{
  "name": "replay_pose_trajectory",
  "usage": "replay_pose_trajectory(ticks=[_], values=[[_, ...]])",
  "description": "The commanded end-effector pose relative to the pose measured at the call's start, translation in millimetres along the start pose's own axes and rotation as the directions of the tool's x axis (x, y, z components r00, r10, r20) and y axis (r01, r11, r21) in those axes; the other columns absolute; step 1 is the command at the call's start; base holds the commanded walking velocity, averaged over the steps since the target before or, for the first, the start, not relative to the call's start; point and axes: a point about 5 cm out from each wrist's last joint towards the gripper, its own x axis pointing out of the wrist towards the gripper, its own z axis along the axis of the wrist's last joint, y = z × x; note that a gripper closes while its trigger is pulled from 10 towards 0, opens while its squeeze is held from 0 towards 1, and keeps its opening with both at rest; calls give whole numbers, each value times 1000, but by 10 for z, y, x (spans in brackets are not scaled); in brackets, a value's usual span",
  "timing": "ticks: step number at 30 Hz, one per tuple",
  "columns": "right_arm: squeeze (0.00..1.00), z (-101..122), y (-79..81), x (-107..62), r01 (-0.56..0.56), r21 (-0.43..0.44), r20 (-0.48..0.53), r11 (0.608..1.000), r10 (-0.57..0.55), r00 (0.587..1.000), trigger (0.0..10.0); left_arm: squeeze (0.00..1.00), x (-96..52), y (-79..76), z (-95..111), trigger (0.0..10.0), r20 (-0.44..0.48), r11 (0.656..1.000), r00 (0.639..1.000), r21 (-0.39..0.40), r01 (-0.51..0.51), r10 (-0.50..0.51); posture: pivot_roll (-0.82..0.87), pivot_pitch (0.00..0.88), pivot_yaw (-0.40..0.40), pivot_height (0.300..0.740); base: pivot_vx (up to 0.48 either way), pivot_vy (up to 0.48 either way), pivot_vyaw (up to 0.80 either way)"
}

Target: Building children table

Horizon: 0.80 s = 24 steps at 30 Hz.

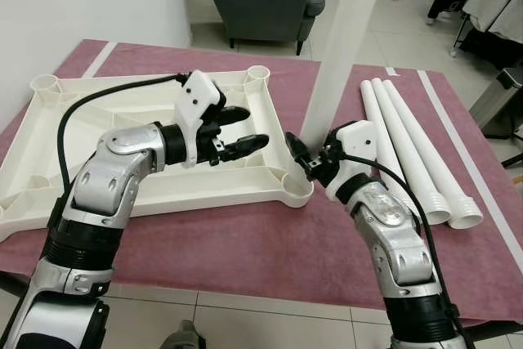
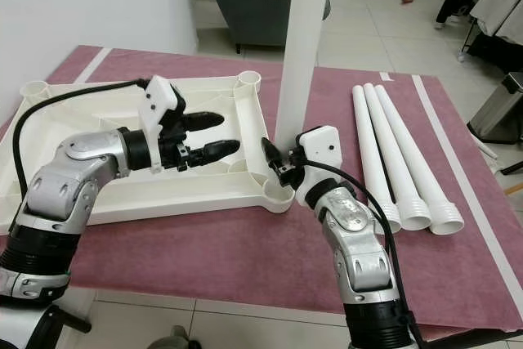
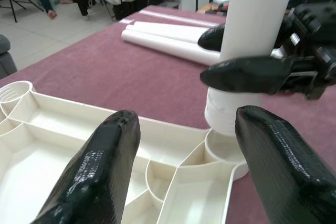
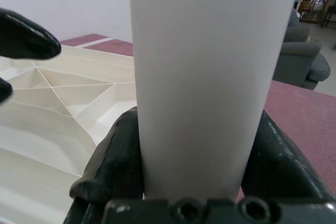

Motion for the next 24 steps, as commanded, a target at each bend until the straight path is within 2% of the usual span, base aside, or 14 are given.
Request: replay_pose_trajectory(ticks=[1, 3, 7, 12, 24], values=[[0, 5, 20, -35, -12, 26, 3, 1000, 12, 1000, 0, 0, 63, -38, -80, 10000, -42, 1000, 999, 27, -2, 3, 75, 7, 13, 740, 0, 0, 0], [0, -48, 43, -53, -16, 36, -14, 999, 17, 1000, 0, 0, 139, -76, -196, 10000, -106, 999, 994, 53, -7, 13, 74, 7, 15, 740, 0, 0, 0], [0, -94, 52, -57, -14, 41, -27, 999, 15, 1000, 0, 0, 175, -85, -256, 10000, -133, 998, 991, 60, -6, 14, 74, 9, 18, 740, 0, 0, 0], [0, -244, 102, -60, -16, 47, -70, 999, 20, 997, 0, 0, 230, -96, -332, 10000, -145, 998, 989, 59, 2, 6, 81, 15, 25, 740, 0, 0, 0], [0, -322, 149, -2, -36, 32, -74, 999, 38, 997, 0, 0, 225, -163, -410, 10000, -153, 999, 988, 48, 16, -9, 95, 20, 28, 740, 0, 0, 0]])
